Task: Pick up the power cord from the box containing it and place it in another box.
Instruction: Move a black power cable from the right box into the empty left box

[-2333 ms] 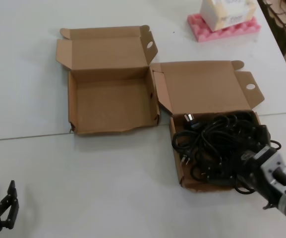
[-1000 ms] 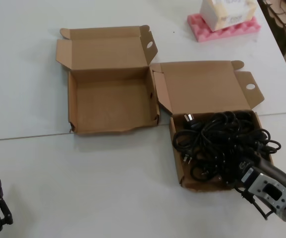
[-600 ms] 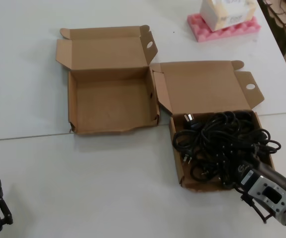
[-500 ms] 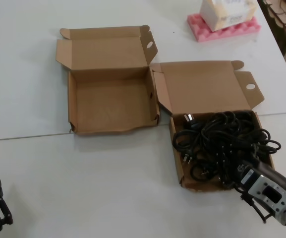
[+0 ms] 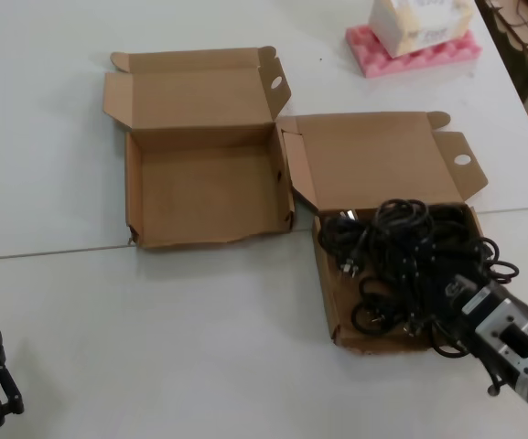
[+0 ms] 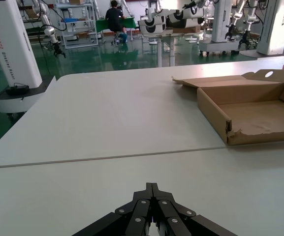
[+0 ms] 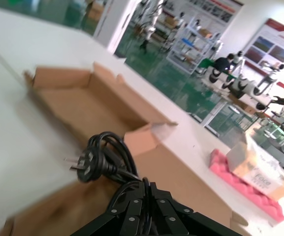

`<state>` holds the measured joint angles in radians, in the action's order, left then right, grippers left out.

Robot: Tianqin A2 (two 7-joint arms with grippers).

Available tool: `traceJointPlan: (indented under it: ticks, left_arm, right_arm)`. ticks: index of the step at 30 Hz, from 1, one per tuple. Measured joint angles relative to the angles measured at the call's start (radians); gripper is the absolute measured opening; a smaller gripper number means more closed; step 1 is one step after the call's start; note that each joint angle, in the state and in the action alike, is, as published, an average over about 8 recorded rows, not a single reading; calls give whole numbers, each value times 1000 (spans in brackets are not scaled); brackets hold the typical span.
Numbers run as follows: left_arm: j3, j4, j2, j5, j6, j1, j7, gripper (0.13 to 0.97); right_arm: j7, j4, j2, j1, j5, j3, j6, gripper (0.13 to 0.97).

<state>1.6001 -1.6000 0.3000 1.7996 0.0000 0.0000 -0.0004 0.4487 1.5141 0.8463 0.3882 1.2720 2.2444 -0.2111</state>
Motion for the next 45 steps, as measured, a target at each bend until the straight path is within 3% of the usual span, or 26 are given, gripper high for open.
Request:
traceJointPlan:
  ticks: [11, 14, 18, 26, 32, 37, 45]
  left_arm:
    - [0, 0, 0, 0, 0, 0, 0, 163]
    - [0, 0, 0, 0, 0, 0, 0, 163]
    - [0, 0, 0, 0, 0, 0, 0, 163]
    - [0, 0, 0, 0, 0, 0, 0, 163]
    - [0, 0, 0, 0, 0, 0, 0, 163]
    - [0, 0, 0, 0, 0, 0, 0, 163]
    - [0, 0, 0, 0, 0, 0, 0, 163]
  right_arm:
    - [0, 175, -80, -56, 91, -219, 119, 161]
    - [0, 182, -114, -8, 83, -206, 129, 161]
    - [0, 130, -159, 110, 28, -103, 90, 161]
    - [0, -164, -328, 381, -173, 219, -56, 161]
    - [0, -444, -487, 516, -235, 410, -126, 161]
    - [0, -689, -625, 578, -280, 483, -199, 161]
    - [0, -1014, -793, 642, -285, 506, -282, 161]
